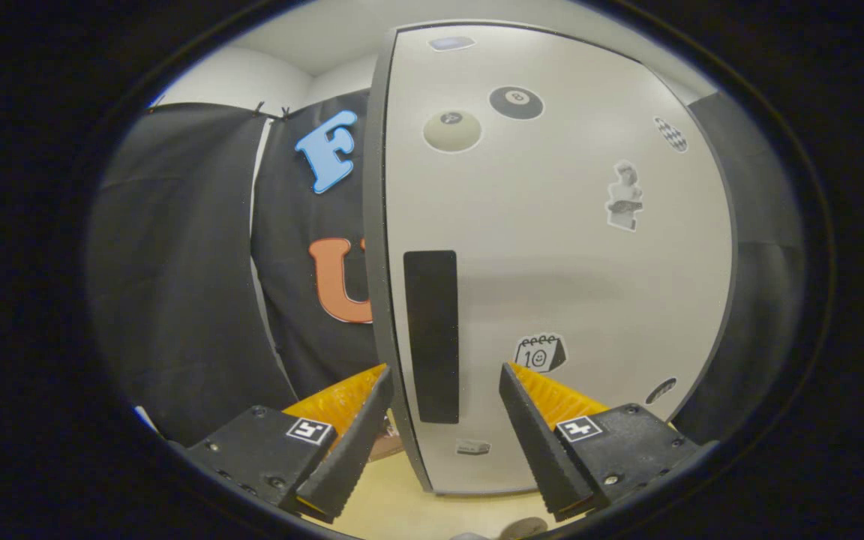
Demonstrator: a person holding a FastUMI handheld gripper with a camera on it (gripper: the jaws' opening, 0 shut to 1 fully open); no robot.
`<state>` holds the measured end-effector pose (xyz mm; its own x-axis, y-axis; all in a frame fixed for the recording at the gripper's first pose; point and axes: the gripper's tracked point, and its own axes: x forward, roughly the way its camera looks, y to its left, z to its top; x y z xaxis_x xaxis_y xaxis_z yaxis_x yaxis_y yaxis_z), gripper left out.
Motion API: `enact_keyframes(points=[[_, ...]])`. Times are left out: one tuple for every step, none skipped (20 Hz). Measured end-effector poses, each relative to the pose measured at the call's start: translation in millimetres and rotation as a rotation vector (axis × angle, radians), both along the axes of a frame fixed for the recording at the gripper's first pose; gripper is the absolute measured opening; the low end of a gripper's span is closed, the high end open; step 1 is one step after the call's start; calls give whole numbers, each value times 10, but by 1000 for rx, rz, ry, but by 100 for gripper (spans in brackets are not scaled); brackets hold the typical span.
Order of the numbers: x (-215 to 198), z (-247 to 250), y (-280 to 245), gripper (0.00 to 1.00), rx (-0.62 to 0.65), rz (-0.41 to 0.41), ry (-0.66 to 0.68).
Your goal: Open the shoe cabinet door, grab the shoes and put them into the shoe cabinet, then close the shoe cabinet door.
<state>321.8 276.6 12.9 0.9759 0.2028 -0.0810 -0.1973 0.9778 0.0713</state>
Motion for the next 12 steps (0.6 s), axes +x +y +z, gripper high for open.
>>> enact_keyframes(points=[[44,-7,7,92,3,1,7],[72,-19,23,91,6,2,16],[98,-25,44,89,6,7,17],[133,-30,51,85,-2,2,20],[158,-57,65,83,-9,4,28],[148,-55,61,82,-8,-6,32],[175,-55,67,81,-7,-9,23],[176,-62,74,75,-8,-13,30],[173,-95,91,67,-12,-7,37],[169,-96,103,58,-12,0,45],[179,-116,106,55,-12,1,49],[178,-161,110,52,-13,5,69]])
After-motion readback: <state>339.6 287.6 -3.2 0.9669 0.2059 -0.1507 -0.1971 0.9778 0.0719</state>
